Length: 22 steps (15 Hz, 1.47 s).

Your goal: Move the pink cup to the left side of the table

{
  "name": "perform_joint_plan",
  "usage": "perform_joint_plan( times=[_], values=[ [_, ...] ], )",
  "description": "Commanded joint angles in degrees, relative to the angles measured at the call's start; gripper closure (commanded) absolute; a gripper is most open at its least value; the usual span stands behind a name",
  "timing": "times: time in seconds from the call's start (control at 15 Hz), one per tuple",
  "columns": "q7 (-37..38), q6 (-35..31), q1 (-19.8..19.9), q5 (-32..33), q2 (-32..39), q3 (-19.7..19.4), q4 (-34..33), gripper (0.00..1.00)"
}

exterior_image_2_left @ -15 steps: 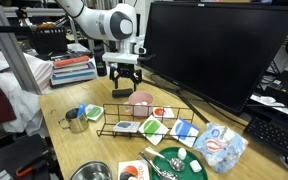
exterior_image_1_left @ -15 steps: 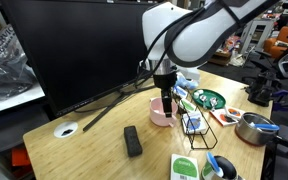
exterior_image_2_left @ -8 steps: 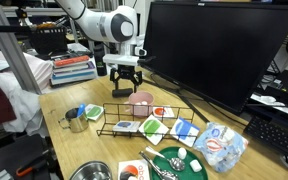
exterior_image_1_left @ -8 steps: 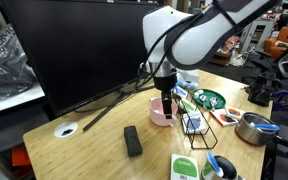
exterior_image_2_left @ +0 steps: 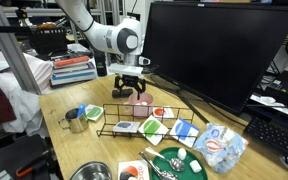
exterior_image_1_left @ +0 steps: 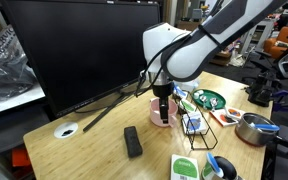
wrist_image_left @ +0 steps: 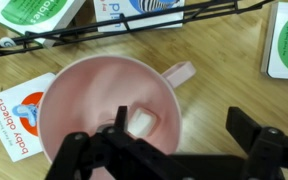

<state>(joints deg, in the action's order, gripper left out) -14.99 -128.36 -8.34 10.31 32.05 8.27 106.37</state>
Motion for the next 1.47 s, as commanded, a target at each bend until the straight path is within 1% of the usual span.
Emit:
perform_joint_plan(
  times=[0.0, 0.07, 0.13, 0.47, 0.6, 0.67, 0.73, 0.8, 0.87, 1.07, 1.27, 1.4],
  values=[
    [-0.3, -0.2, 0.0, 0.0, 1.4, -0.2, -1.6, 0.02],
    [-0.2, -0.2, 0.0, 0.0, 1.6, -0.2, -1.8, 0.18],
    [-0.3, -0.1, 0.1, -0.1, 1.9, -0.1, -2.0, 0.27],
    [-0.7, 0.0, 0.3, -0.6, 2.5, 0.1, -2.5, 0.6],
    [-1.1, 0.1, 0.6, -0.9, 2.6, 0.3, -2.5, 0.76],
    [-1.1, 0.1, 0.6, -1.0, 2.7, 0.3, -2.5, 0.82],
    [0.2, 0.6, -0.3, 0.6, 2.5, -0.6, -2.5, 0.88],
    [0.3, 0.7, -0.5, 0.9, 2.3, -0.5, -2.4, 0.96],
    [0.6, 0.7, -0.8, 1.4, 2.0, -0.7, -2.3, 1.0],
    [2.2, 1.1, -2.1, 2.9, 0.1, -0.8, -1.8, 1.0],
    [3.5, 1.7, -3.4, 3.0, -2.0, -0.5, -1.6, 0.99],
    [4.6, 3.4, -4.3, 2.7, -3.6, -0.2, -1.8, 0.99]
  ],
)
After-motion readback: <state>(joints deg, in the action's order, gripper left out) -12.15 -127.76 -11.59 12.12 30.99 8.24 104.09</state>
